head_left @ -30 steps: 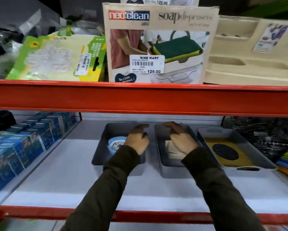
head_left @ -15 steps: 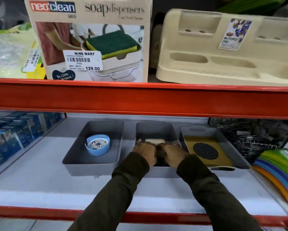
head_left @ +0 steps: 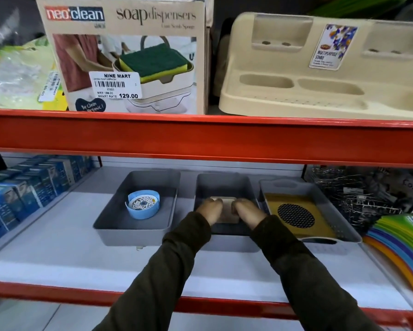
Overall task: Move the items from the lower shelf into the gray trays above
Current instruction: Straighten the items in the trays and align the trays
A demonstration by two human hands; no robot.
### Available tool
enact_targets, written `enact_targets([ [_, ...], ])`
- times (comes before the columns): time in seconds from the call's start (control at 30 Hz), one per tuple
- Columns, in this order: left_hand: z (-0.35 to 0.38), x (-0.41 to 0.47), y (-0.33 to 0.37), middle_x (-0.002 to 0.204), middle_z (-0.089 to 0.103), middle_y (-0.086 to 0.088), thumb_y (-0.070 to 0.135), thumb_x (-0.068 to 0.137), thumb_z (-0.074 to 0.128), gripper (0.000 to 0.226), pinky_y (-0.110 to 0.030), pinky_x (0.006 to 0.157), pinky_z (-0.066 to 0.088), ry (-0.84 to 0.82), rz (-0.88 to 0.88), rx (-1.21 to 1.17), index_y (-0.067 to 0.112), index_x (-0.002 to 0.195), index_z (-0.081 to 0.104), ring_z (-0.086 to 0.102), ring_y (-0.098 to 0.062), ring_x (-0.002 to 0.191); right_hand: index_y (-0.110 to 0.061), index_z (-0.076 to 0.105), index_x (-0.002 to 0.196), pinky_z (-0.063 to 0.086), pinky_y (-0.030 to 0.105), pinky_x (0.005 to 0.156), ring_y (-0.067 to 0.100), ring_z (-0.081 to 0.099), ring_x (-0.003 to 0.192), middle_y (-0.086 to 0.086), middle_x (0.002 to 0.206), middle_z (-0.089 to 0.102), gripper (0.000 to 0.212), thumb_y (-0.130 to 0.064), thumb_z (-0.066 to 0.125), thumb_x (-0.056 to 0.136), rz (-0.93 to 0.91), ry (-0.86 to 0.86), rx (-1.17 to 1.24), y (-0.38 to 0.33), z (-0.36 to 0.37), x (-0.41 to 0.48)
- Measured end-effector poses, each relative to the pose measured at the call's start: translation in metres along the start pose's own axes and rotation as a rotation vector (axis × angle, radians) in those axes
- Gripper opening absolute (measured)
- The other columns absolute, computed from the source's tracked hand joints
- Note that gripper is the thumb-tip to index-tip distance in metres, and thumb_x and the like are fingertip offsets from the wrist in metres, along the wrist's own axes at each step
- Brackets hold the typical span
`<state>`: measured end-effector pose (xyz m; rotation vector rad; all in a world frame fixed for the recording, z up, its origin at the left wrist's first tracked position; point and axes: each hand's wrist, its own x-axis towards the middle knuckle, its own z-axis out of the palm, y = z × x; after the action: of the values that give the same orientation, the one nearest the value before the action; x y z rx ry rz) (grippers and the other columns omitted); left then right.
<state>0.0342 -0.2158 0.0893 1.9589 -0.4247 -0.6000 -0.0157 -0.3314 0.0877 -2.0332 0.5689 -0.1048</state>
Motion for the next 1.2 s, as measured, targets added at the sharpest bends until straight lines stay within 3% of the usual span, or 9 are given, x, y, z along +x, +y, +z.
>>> enact_targets([
  [0.23, -0.004, 0.001, 0.000, 0.137, 0.058, -0.024, 0.032, 0.105, 0.033, 0.048, -0.046, 0.116, 0.039, 0.016, -0.078, -0.275, 0.003, 0.139, 0.051, 0.053, -0.038, 0.128, -0.008, 0.059, 0.102, 0.045, 0.042, 0.092, 0.033, 0.053, 0.105, 0.015, 0.106, 0.054, 0.024, -0.014, 0.050, 0.082, 0.078, 0.033, 0.278, 0.006, 0.000, 0.002],
  [0.43, 0.017, -0.001, 0.024, 0.130, 0.063, -0.016, 0.032, 0.102, 0.046, 0.041, -0.040, 0.110, 0.042, 0.066, 0.125, 0.057, 0.008, 0.132, 0.058, 0.058, -0.032, 0.122, -0.020, 0.041, 0.145, 0.036, 0.032, 0.102, 0.009, 0.047, 0.113, -0.004, 0.131, 0.048, 0.054, -0.006, 0.051, 0.093, -0.312, 0.067, 0.202, 0.017, -0.071, -0.024],
  [0.6, 0.077, -0.002, 0.059, 0.136, 0.061, -0.010, 0.026, 0.093, 0.064, 0.046, -0.043, 0.111, 0.045, -0.251, 0.393, 0.382, 0.015, 0.136, 0.052, 0.058, -0.030, 0.124, -0.019, 0.048, 0.139, 0.048, 0.029, 0.102, 0.017, 0.055, 0.119, -0.001, 0.135, 0.056, 0.064, -0.006, 0.072, 0.081, -0.157, -0.051, -0.275, 0.059, -0.152, -0.044],
  [0.67, 0.105, 0.001, 0.066, 0.137, 0.060, -0.010, 0.032, 0.090, 0.067, 0.055, -0.041, 0.111, 0.043, -0.286, 0.411, 0.619, 0.016, 0.139, 0.050, 0.057, -0.032, 0.125, -0.009, 0.050, 0.138, 0.052, 0.021, 0.094, 0.021, 0.054, 0.118, 0.002, 0.131, 0.056, 0.055, -0.006, 0.067, 0.086, -0.001, -0.099, -0.104, 0.071, -0.163, -0.044],
  [0.77, 0.137, 0.012, 0.068, 0.137, 0.059, -0.014, 0.038, 0.094, 0.059, 0.052, -0.042, 0.113, 0.041, -0.246, 0.299, 0.767, 0.012, 0.138, 0.053, 0.056, -0.034, 0.123, -0.001, 0.052, 0.130, 0.049, 0.041, 0.103, 0.040, 0.049, 0.128, 0.015, 0.116, 0.061, 0.036, -0.002, 0.051, 0.094, 0.261, -0.087, 0.399, 0.085, -0.165, -0.035],
  [0.87, 0.149, 0.021, 0.066, 0.127, 0.062, -0.018, 0.030, 0.096, 0.055, 0.041, -0.045, 0.108, 0.046, -0.153, 0.276, 0.711, 0.006, 0.130, 0.058, 0.059, -0.034, 0.117, -0.003, 0.062, 0.092, 0.046, 0.047, 0.105, 0.038, 0.060, 0.106, 0.016, 0.100, 0.061, 0.017, 0.002, 0.046, 0.094, 0.287, -0.044, 0.450, 0.092, -0.165, -0.026],
  [0.97, 0.150, 0.022, 0.063, 0.116, 0.069, -0.014, 0.031, 0.094, 0.059, 0.032, -0.040, 0.099, 0.052, -0.141, 0.378, 0.839, 0.008, 0.116, 0.064, 0.066, -0.030, 0.104, -0.001, 0.063, 0.090, 0.043, 0.056, 0.106, 0.031, 0.062, 0.089, 0.019, 0.095, 0.064, 0.014, 0.005, 0.051, 0.088, 0.269, -0.103, 0.538, 0.099, -0.165, -0.021],
  [1.1, 0.149, 0.022, 0.061, 0.103, 0.074, -0.007, 0.043, 0.086, 0.067, 0.037, -0.039, 0.090, 0.057, -0.088, 0.482, 0.925, 0.013, 0.107, 0.070, 0.070, -0.026, 0.091, 0.002, 0.066, 0.110, 0.038, 0.053, 0.111, 0.039, 0.059, 0.109, 0.028, 0.116, 0.062, 0.025, 0.000, 0.059, 0.086, 0.048, -0.059, 0.015, 0.115, -0.168, -0.012],
  [1.2, 0.152, 0.025, 0.061, 0.097, 0.075, -0.006, 0.047, 0.083, 0.068, 0.037, -0.037, 0.085, 0.059, -0.042, 0.521, 0.957, 0.015, 0.102, 0.073, 0.071, -0.025, 0.086, -0.016, 0.066, 0.122, 0.048, 0.040, 0.102, 0.029, 0.059, 0.117, 0.011, 0.125, 0.064, 0.048, -0.020, 0.075, 0.075, -0.197, -0.021, -0.647, 0.122, -0.175, -0.011],
])
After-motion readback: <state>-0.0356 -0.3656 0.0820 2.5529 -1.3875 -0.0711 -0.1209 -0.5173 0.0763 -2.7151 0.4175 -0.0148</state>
